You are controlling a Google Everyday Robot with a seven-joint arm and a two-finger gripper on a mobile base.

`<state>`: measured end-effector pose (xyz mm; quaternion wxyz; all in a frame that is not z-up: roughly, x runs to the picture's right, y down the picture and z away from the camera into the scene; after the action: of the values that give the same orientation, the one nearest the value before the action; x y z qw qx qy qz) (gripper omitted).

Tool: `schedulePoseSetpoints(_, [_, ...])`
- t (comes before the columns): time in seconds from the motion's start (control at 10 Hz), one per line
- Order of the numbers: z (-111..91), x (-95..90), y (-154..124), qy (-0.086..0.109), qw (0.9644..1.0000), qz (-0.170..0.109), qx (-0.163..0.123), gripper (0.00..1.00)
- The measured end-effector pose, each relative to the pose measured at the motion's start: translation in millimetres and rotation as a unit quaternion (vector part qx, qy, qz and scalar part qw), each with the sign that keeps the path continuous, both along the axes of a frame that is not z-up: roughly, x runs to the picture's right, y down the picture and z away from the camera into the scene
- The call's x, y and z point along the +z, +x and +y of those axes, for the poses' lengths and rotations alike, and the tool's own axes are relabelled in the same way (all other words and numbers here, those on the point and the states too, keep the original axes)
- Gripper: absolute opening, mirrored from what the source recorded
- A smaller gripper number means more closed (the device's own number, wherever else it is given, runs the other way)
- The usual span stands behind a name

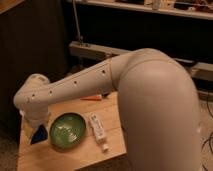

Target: Place the white sponge in the ceramic bowl

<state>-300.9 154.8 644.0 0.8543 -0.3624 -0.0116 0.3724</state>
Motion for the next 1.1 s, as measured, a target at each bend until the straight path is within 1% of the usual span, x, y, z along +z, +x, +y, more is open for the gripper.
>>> schedulePoseSetpoints(0.1, [-12.1, -2.2, 10.9, -0.004, 1.0, 0.001, 0.004, 0.0])
schedulePoseSetpoints(0.2, [-20.8, 0.3, 23.4, -0.008, 0.9999, 0.005, 0.009, 0.0])
schedulePoseSetpoints(0.3, [-24.5, 6.6, 36.5, -0.014, 0.9998, 0.009, 0.015, 0.0])
schedulePoseSetpoints(0.4, [-23.8, 13.5, 45.4, -0.018, 0.9996, 0.012, 0.017, 0.0])
schedulePoseSetpoints(0.7, [-3.4, 58.6, 73.1, -0.042, 0.9984, 0.025, 0.027, 0.0])
schedulePoseSetpoints(0.8, [8.2, 82.5, 83.3, -0.05, 0.9978, 0.032, 0.028, 0.0])
schedulePoseSetpoints(0.9, [18.7, 102.6, 89.0, -0.058, 0.9972, 0.037, 0.027, 0.01])
schedulePoseSetpoints(1.0, [31.4, 127.8, 96.0, -0.069, 0.9963, 0.042, 0.028, 0.09])
schedulePoseSetpoints(1.1, [37.6, 143.1, 103.0, -0.076, 0.9956, 0.044, 0.033, 0.18])
